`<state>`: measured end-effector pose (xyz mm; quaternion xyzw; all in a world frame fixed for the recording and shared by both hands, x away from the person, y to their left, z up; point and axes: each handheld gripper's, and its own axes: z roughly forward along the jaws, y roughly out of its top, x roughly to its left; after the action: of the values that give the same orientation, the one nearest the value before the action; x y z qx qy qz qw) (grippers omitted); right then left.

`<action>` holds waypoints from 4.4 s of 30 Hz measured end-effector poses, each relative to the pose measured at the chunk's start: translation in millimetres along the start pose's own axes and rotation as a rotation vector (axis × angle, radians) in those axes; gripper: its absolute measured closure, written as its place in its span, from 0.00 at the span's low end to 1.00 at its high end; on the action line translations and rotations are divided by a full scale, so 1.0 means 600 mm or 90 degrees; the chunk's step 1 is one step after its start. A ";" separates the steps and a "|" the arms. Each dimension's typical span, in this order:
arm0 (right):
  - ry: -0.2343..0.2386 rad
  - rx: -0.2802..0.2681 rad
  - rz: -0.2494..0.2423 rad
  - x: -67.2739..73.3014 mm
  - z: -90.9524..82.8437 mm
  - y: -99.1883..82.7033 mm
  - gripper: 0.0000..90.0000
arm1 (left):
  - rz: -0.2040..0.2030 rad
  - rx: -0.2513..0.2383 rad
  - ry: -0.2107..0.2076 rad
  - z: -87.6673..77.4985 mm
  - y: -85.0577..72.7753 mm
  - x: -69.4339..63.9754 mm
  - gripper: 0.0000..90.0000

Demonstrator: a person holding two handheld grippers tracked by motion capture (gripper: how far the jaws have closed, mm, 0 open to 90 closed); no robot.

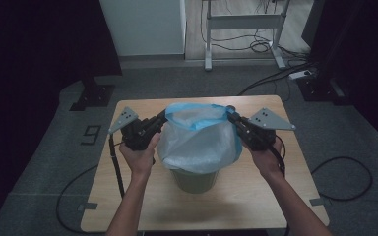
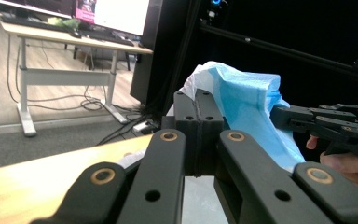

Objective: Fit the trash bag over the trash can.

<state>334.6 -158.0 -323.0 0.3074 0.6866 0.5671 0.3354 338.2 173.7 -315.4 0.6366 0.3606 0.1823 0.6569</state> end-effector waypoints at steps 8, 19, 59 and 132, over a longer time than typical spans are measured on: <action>-0.011 -0.038 0.014 -0.020 0.001 0.037 0.99 | -0.004 -0.027 -0.006 -0.027 0.021 0.012 1.00; 0.055 -0.040 0.024 0.030 -0.068 -0.011 0.99 | -0.015 0.009 -0.041 -0.094 -0.065 -0.010 1.00; 0.128 0.070 0.052 0.108 -0.100 -0.189 0.99 | -0.036 0.108 -0.049 -0.156 -0.198 -0.013 0.59; 0.121 0.053 0.075 0.113 -0.126 -0.117 0.99 | -0.021 0.060 0.042 -0.086 -0.121 -0.017 0.98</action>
<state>230.9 -158.9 -389.6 0.3054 0.7191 0.5834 0.2219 279.1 193.8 -379.3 0.6543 0.4006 0.1754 0.6170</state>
